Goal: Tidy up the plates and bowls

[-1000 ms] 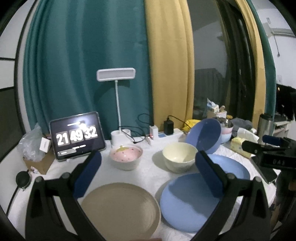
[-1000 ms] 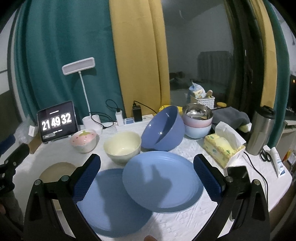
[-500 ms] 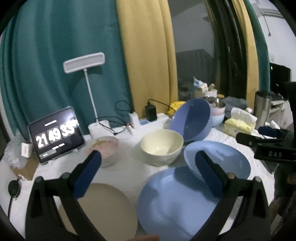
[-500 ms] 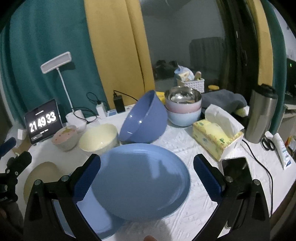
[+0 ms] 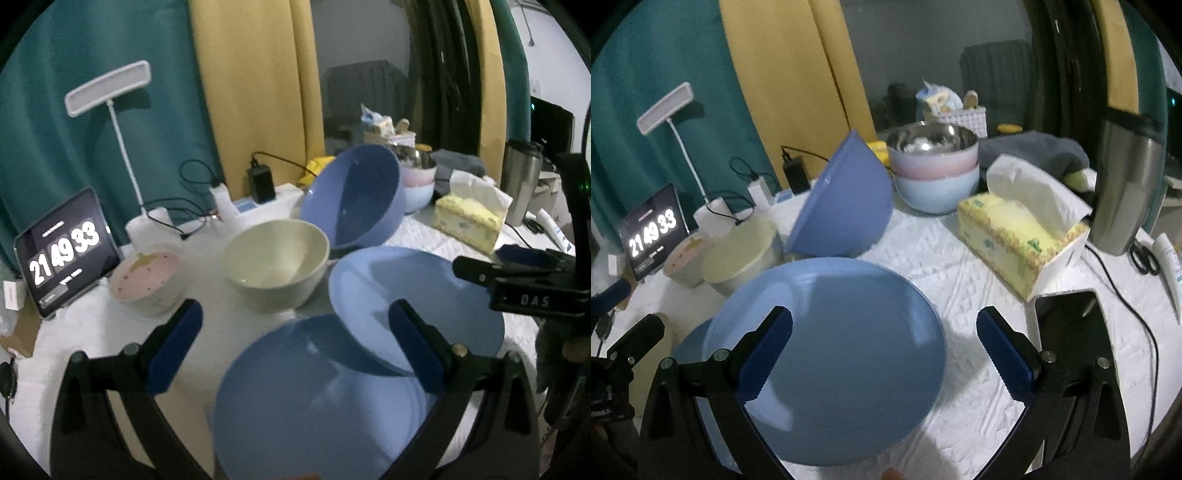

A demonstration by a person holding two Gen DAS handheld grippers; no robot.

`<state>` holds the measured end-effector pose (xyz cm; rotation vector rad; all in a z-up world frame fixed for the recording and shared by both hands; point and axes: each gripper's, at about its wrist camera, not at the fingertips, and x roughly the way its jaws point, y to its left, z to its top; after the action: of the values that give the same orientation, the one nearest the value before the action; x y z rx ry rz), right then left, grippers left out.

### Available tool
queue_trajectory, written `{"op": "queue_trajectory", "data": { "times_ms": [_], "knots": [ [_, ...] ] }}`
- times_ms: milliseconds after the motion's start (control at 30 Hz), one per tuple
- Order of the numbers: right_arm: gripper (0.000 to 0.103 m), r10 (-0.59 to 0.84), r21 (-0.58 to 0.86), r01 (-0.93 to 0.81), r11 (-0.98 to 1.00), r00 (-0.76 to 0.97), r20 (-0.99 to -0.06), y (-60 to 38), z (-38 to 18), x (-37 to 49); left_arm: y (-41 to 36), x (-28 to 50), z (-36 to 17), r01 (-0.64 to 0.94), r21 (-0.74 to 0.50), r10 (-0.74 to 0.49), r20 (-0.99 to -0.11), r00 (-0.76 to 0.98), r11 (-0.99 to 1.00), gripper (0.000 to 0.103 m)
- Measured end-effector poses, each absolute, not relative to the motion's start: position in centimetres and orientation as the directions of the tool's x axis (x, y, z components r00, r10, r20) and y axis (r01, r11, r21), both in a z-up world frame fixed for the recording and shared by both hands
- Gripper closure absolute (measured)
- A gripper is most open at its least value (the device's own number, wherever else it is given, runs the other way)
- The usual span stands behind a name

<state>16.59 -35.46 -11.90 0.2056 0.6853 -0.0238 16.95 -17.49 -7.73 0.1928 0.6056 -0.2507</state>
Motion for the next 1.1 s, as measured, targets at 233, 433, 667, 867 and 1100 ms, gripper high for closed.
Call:
{"op": "queue_trajectory", "data": {
  "times_ms": [233,433,667,867,1100],
  "knots": [
    [0.007,0.045,0.181,0.107,0.978,0.735,-0.677,-36.3,-13.9,18.2,-18.9,18.6,-9.5,0.316,0.1,-0.186,-0.628,0.756,0.944,0.007],
    [0.009,0.041,0.191,0.134,0.972,0.707,-0.706,-37.1,-15.2,19.1,-19.8,19.6,-10.7,0.343,0.093,-0.197,-0.665,0.72,0.935,0.016],
    [0.021,0.06,0.199,0.126,0.972,0.683,-0.728,-37.1,-16.0,19.6,-20.7,20.3,-12.1,0.377,0.075,-0.213,-0.717,0.664,0.923,0.045],
    [0.039,0.073,0.2,0.114,0.973,0.67,-0.738,-36.8,-16.3,19.5,-21.2,20.1,-12.4,0.403,0.066,-0.231,-0.73,0.643,0.913,0.061],
    [0.066,0.058,0.192,0.127,0.973,0.671,-0.739,-36.8,-16.2,19.0,-21.0,19.9,-12.4,0.392,0.074,-0.219,-0.728,0.65,0.917,0.068]
  ]
}}
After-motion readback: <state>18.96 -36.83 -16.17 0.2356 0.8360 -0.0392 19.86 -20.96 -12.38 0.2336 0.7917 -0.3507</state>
